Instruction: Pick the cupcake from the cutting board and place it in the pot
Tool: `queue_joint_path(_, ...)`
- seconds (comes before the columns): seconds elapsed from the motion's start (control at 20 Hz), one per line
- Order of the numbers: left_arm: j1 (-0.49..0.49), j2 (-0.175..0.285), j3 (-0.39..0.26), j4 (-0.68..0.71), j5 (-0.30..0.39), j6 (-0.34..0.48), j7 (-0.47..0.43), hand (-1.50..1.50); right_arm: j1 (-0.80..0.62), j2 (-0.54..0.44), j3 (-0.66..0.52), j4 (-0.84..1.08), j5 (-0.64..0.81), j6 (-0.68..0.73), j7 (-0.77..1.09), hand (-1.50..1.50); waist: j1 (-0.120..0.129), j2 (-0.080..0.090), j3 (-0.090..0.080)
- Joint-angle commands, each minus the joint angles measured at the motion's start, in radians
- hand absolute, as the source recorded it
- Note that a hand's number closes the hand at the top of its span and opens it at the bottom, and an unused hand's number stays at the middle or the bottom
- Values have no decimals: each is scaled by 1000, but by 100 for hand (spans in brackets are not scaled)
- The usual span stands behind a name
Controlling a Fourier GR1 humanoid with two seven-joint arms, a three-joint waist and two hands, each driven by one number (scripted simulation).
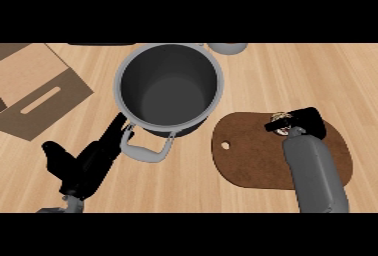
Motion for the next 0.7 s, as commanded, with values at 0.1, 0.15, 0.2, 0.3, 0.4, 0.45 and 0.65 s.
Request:
queue_joint_path(0.1, -5, -28, 29, 11, -13, -33, 2, 0, -25, 6, 35, 14, 32, -29, 103, 150, -1, 2, 2)
queue_joint_path(0.15, 26, -54, -25, -25, -41, 1, -8, 0, 60, 19, 188, -51, -37, 15, 35, 150, -1, -1, 2)
queue_joint_path(0.2, -28, -40, 3, 32, -31, -9, -11, 0, 47, 19, 228, -27, -49, 70, -90, 150, -3, 0, 2)
queue_joint_path(0.3, -32, -35, -14, 3, -27, -15, 12, 0, 80, 19, 399, -11, -91, 113, -220, 150, 27, -4, 4)
queue_joint_path(0.4, -31, -31, -6, 32, -23, -27, -1, 0, 83, 19, 541, -39, -115, 193, -329, 150, 54, -5, 4)
queue_joint_path(0.45, -20, -39, -15, 27, -19, -26, 1, 0, 133, 19, 593, -66, -125, 202, -371, 150, 33, -8, 3)
queue_joint_path(0.65, -37, -33, 25, 44, -35, 13, 11, 0, 287, 19, 816, -326, -97, 214, -284, 150, -30, -17, 1)
